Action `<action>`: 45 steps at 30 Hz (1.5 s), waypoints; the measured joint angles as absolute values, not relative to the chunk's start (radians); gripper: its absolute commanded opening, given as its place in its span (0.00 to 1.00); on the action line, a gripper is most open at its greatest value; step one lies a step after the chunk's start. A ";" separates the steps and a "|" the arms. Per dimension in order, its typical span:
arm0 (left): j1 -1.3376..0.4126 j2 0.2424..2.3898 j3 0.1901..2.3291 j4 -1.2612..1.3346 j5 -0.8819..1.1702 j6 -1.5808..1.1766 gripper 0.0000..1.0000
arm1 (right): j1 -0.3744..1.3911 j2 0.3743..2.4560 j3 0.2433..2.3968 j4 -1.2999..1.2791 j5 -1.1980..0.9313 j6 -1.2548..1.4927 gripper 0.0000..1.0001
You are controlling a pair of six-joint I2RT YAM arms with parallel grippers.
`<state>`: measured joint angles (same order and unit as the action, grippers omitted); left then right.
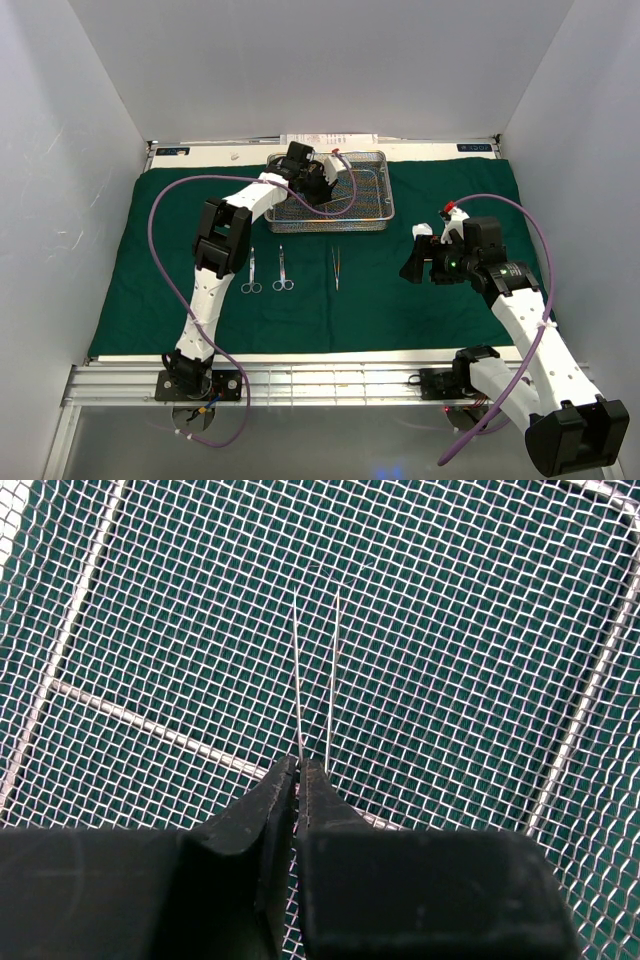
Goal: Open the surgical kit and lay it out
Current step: Pick up the medical item from the container.
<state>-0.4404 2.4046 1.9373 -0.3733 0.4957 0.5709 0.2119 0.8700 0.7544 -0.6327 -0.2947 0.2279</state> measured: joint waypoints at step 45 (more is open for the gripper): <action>-0.456 2.294 1.941 -0.279 -0.067 0.086 0.00 | 0.212 0.803 0.736 -0.630 -0.294 0.228 0.92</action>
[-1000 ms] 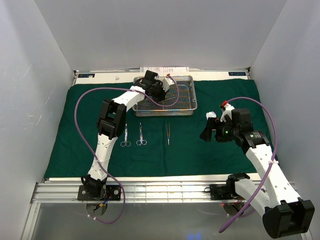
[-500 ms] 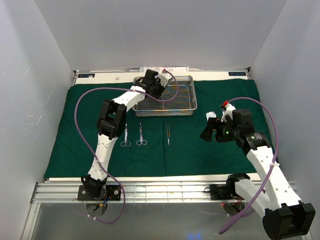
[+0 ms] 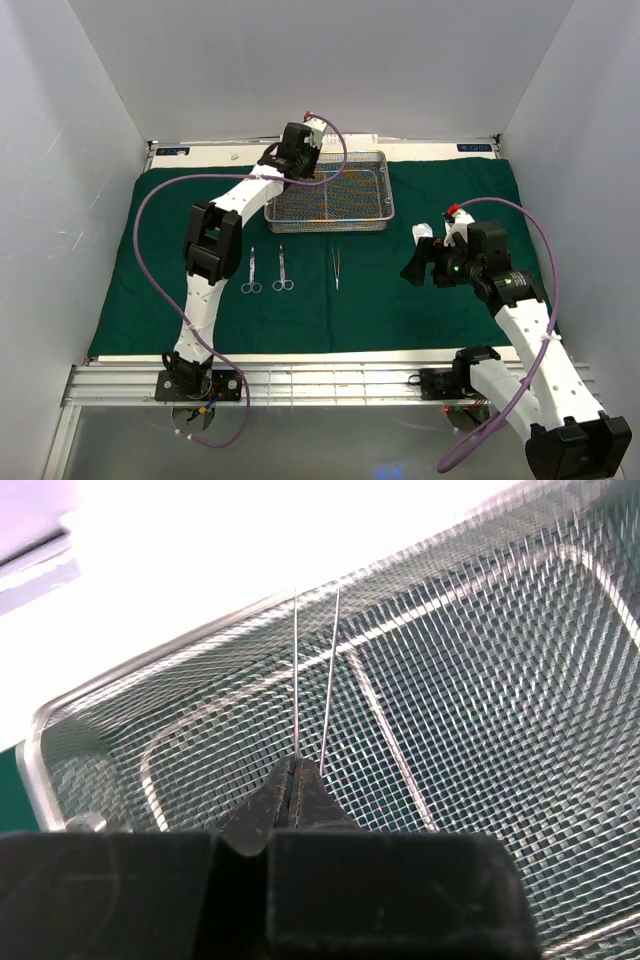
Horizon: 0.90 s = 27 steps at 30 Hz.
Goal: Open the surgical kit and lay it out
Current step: Pick up the medical item from the container, then place the medical item in the surgical kit.
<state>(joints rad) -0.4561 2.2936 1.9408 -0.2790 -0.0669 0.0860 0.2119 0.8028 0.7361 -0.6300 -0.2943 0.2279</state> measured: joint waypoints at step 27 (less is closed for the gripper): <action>-1.021 1.904 1.630 -0.578 -0.563 -0.835 0.00 | 0.217 0.511 0.770 -0.793 -0.084 0.275 0.90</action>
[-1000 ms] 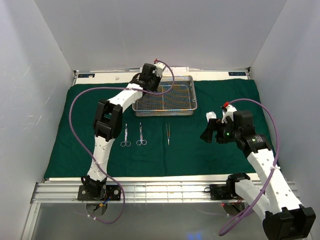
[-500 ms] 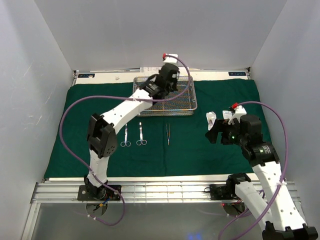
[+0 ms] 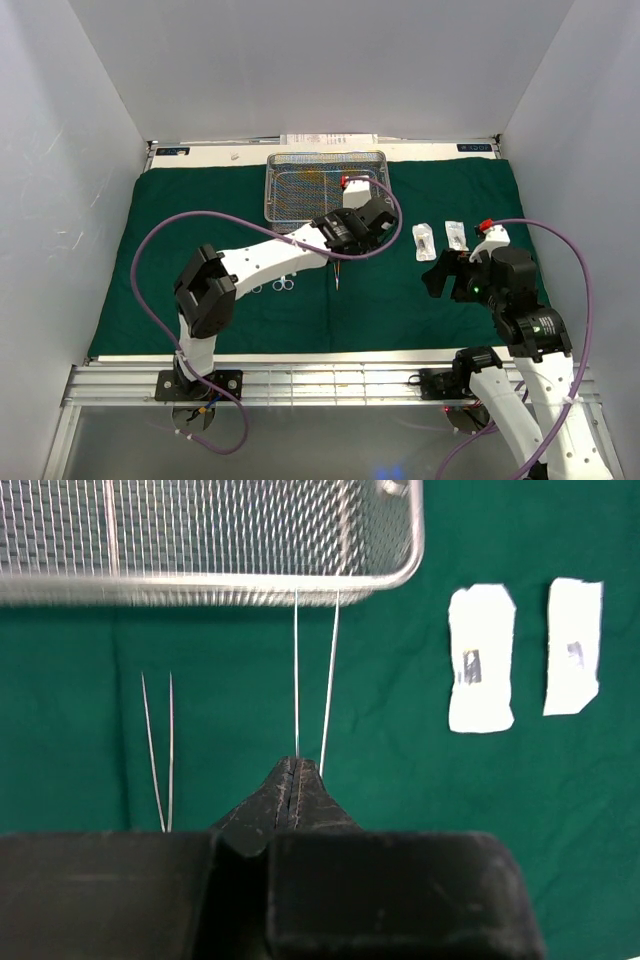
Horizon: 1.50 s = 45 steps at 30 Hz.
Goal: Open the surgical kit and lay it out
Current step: Place the medical item in the surgical kit.
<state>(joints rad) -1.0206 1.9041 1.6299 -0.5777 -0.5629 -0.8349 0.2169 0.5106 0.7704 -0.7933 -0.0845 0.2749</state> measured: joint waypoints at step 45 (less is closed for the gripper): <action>-1.056 2.088 1.499 -0.530 -0.561 -0.915 0.00 | 0.289 0.512 0.770 -0.822 -0.051 0.239 0.90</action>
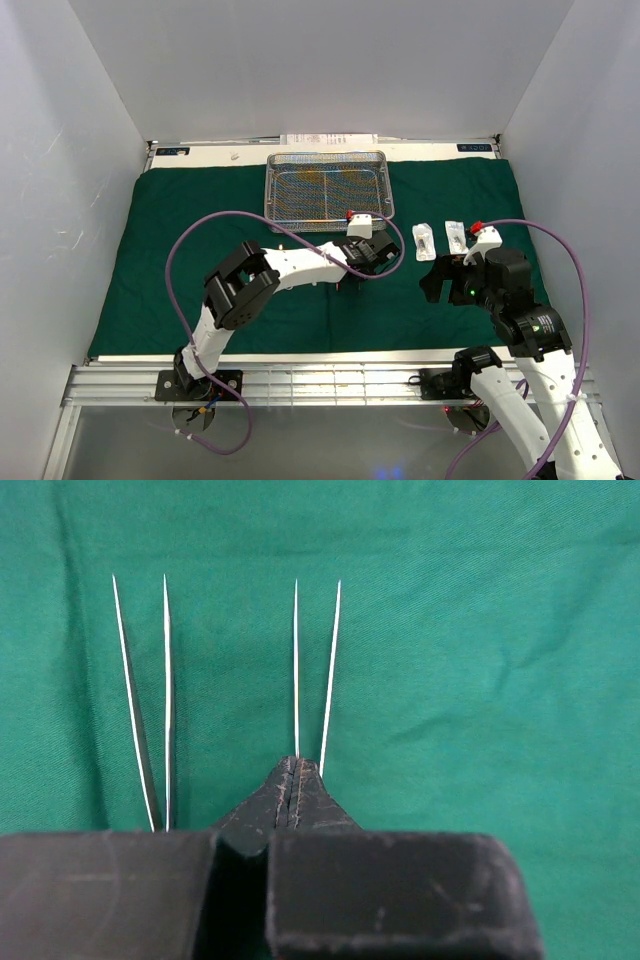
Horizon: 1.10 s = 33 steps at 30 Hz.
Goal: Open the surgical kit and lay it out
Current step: Place the medical item in the surgical kit.
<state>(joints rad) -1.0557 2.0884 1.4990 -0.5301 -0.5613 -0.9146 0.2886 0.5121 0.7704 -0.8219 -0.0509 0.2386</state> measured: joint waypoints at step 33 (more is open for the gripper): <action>-1.056 2.106 1.505 -0.523 -0.573 -0.912 0.11 | 0.293 0.518 0.770 -0.822 -0.053 0.228 0.90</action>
